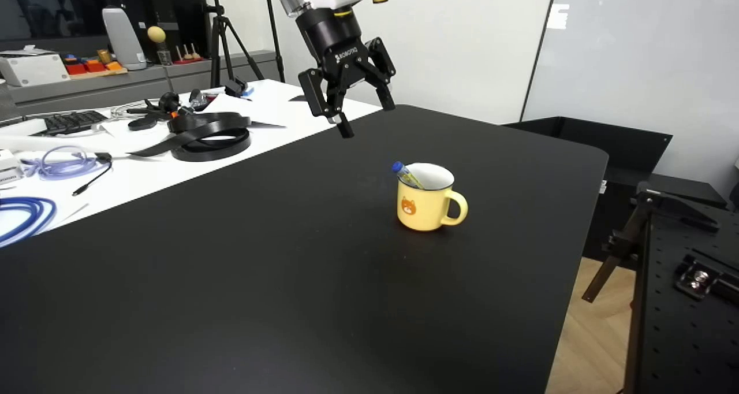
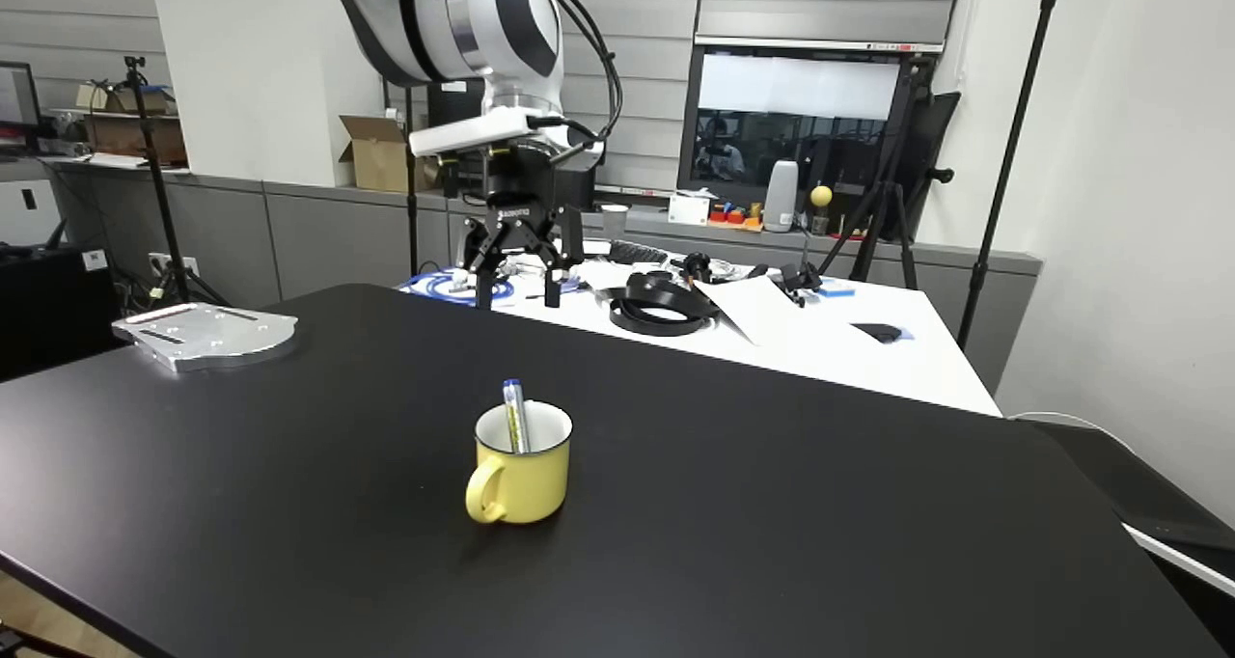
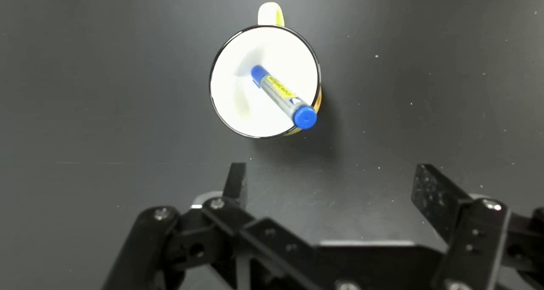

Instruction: Pick the marker from the cup and put it on the table

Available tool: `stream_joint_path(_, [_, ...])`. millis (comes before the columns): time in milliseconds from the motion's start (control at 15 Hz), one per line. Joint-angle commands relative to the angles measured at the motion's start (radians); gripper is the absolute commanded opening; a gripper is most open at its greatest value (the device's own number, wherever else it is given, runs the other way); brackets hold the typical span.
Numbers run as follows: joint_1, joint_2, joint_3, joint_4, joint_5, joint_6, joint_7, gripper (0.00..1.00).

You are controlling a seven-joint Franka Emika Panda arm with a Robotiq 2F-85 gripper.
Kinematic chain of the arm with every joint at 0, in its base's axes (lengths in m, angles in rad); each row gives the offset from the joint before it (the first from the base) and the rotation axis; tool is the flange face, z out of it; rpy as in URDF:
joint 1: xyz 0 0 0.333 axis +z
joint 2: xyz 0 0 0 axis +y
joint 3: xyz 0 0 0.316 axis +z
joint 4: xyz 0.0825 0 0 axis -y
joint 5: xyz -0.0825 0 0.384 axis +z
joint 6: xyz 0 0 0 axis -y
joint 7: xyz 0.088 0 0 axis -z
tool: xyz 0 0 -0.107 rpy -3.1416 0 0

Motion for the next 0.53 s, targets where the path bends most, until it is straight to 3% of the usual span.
stream_joint_path(0, [0.012, 0.004, -0.016, 0.004, 0.016, -0.001, -0.004, 1.00])
stream_joint_path(467, [0.046, -0.013, -0.019, -0.067, -0.057, 0.078, -0.023, 1.00])
